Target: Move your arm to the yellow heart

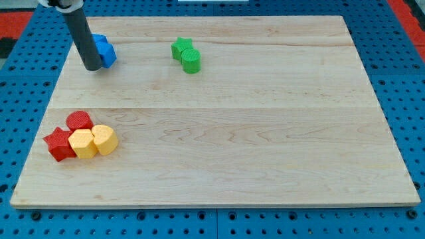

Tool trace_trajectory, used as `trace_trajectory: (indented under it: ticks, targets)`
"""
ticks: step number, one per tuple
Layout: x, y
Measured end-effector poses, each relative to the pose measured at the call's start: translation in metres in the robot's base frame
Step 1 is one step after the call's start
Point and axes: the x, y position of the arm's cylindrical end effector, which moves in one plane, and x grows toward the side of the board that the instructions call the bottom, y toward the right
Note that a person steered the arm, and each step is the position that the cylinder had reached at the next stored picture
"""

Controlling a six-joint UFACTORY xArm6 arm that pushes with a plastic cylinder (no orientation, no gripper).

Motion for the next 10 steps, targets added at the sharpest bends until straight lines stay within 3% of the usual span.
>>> trace_trajectory:
  ticks: [3,6,8,10]
  targets:
    - [0.022,0.018]
    - [0.045,0.077]
    - [0.059,0.077]
    - [0.096,0.092]
